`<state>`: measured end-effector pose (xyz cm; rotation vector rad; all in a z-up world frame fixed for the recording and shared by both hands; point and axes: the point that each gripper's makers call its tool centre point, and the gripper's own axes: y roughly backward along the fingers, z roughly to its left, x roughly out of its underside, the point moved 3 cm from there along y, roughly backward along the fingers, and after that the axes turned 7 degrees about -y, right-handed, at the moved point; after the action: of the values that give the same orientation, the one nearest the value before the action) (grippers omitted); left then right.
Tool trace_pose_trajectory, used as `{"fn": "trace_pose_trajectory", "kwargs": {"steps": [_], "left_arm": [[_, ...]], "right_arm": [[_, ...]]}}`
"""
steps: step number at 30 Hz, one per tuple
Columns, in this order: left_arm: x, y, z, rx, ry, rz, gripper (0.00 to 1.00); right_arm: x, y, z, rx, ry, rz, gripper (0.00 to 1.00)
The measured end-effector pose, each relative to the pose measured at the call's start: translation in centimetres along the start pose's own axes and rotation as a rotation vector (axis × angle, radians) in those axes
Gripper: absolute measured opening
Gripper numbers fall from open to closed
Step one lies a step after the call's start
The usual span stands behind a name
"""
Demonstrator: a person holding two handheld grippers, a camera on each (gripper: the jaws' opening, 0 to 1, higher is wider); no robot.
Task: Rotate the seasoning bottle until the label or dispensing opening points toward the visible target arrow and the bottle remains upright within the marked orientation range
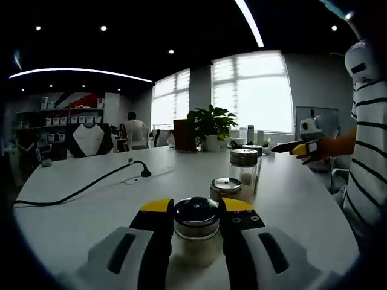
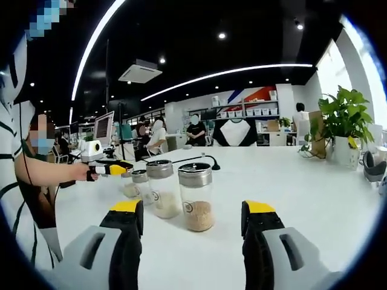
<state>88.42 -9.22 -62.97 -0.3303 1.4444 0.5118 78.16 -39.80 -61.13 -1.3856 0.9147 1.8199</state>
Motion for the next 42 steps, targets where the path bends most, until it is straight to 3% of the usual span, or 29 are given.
{"fn": "trace_pose_trajectory", "kwargs": {"steps": [4, 6, 12, 16, 20, 23, 28, 35, 36, 38, 42], "left_arm": [[0.3, 0.4, 0.5, 0.008, 0.025, -0.013, 0.31], [0.4, 0.8, 1.0, -0.049, 0.054, -0.035, 0.32], [-0.1, 1.6, -0.3, -0.09, 0.06, -0.091, 0.37], [0.3, 1.4, -0.1, -0.189, 0.023, -0.037, 0.44], [-0.7, 1.0, -0.2, -0.309, 0.007, -0.088, 0.44], [-0.6, 0.9, -0.3, -0.387, -0.015, -0.08, 0.44], [-0.7, 0.2, -1.1, -0.393, -0.046, -0.061, 0.45], [-0.1, 0.4, -0.4, -0.416, -0.022, -0.011, 0.38], [0.1, 0.3, -0.3, -0.412, -0.012, -0.007, 0.36], [0.8, 0.0, -0.6, -0.391, 0.093, -0.008, 0.33], [0.8, 0.3, -0.3, -0.382, 0.041, -0.009, 0.33]], "right_arm": [[-0.3, 0.0, 0.0, 0.002, 0.006, -0.005, 0.67], [-0.4, 0.1, 0.0, 0.004, 0.005, -0.01, 0.68], [-0.4, 0.0, 0.3, 0.002, 0.015, -0.003, 0.69], [-0.6, -0.2, 0.6, -0.002, 0.018, -0.009, 0.69], [-0.7, -0.2, 0.7, -0.002, 0.024, -0.009, 0.69], [-1.0, 0.0, 0.6, 0.003, 0.028, -0.017, 0.69], [-1.0, 0.3, 0.4, 0.016, 0.026, -0.023, 0.69], [-0.5, 0.5, 0.3, 0.019, 0.019, -0.013, 0.68], [-0.6, 0.6, 0.3, 0.017, 0.016, -0.019, 0.68], [-0.9, 0.6, 0.3, 0.018, 0.03, -0.03, 0.68], [-1.0, 0.5, 0.2, 0.016, 0.026, -0.037, 0.68]]}}
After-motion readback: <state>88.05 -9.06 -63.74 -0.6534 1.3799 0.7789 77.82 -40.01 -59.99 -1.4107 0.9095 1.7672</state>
